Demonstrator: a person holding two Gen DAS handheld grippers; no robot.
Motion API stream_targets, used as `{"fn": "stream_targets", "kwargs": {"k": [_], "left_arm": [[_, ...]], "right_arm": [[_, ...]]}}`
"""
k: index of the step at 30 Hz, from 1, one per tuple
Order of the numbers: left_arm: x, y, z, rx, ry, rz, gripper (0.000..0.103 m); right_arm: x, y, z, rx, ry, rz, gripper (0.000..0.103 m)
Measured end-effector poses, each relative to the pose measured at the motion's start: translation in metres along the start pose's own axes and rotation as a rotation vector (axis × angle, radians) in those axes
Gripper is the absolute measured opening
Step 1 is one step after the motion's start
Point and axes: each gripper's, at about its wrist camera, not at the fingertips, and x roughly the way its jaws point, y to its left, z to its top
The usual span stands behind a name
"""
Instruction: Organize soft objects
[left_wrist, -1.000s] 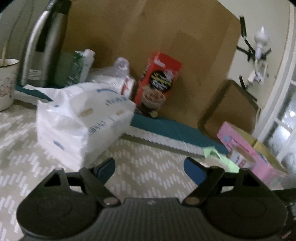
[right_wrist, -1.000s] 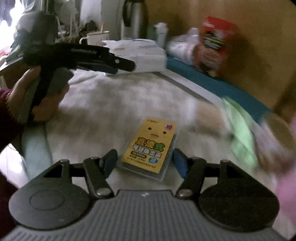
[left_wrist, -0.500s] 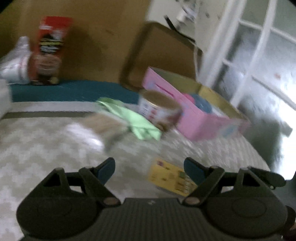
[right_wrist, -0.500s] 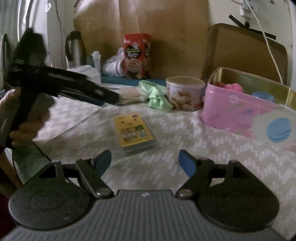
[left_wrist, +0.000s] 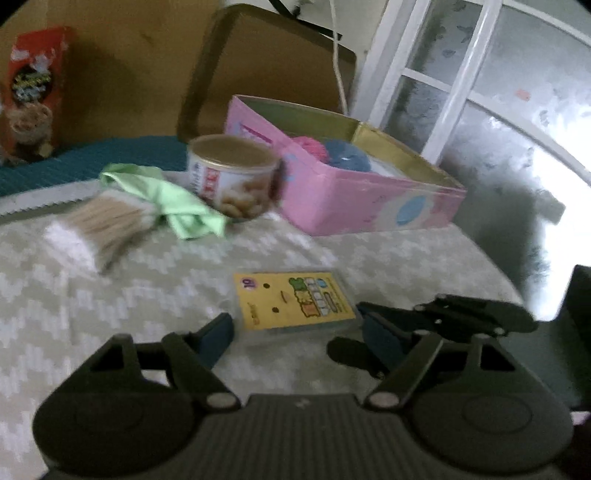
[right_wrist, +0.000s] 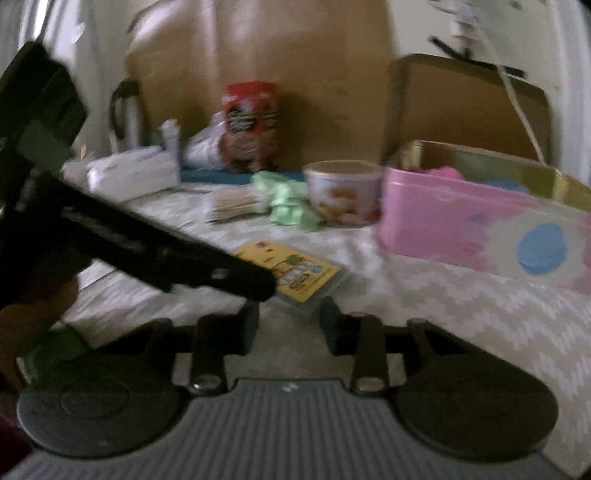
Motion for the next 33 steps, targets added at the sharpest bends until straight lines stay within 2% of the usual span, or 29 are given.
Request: {"fn": "stream_targets", "kwargs": {"k": [3, 7, 9, 11, 13, 18, 24, 33], "left_arm": [[0.008, -0.009, 0.004, -0.006, 0.018, -0.028, 0.076], [0.021, -0.023, 0.005, 0.023, 0.043, -0.076, 0.076], [0.022, -0.024, 0.007, 0.009, 0.053, -0.104, 0.076], [0.020, -0.020, 0.010, -0.014, 0.049, -0.115, 0.078], [0.019, -0.015, 0.016, -0.037, 0.041, -0.109, 0.078], [0.023, -0.005, 0.025, -0.087, 0.050, -0.106, 0.074], [0.031, -0.012, 0.022, -0.058, 0.066, -0.073, 0.072], [0.036, -0.030, 0.018, -0.013, 0.049, 0.022, 0.074]], "right_arm": [[-0.006, -0.015, -0.003, 0.049, -0.009, -0.016, 0.038], [-0.019, -0.023, -0.009, 0.027, -0.009, -0.057, 0.040], [-0.025, -0.033, -0.011, 0.034, -0.010, -0.048, 0.040], [-0.031, -0.040, -0.015, 0.044, -0.011, -0.050, 0.045], [-0.035, -0.044, -0.017, 0.035, -0.015, -0.067, 0.052], [-0.033, -0.053, -0.015, 0.036, -0.026, -0.074, 0.053], [-0.022, -0.048, -0.013, 0.003, -0.015, -0.027, 0.055], [-0.017, -0.044, -0.015, -0.014, -0.024, -0.044, 0.057]]}}
